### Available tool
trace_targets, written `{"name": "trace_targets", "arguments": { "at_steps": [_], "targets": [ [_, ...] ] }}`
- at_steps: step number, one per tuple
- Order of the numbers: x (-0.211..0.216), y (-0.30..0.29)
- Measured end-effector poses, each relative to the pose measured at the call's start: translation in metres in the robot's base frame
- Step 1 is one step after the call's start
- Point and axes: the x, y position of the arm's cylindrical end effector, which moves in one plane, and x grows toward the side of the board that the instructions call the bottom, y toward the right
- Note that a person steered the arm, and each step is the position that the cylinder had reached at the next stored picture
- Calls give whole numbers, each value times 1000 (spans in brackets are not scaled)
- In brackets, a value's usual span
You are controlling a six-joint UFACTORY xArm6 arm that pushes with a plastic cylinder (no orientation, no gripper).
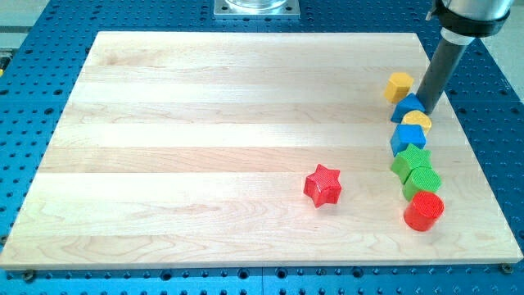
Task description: Place the red star above the yellow hexagon
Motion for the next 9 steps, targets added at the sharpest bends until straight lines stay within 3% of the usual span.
{"name": "trace_targets", "arguments": {
  "at_steps": [2, 3, 4, 5, 6, 8, 9],
  "targets": [
    [-31, 24],
    [-114, 26],
    [-122, -91],
    [-20, -185],
    [94, -200],
    [185, -216],
    [161, -173]
  ]
}}
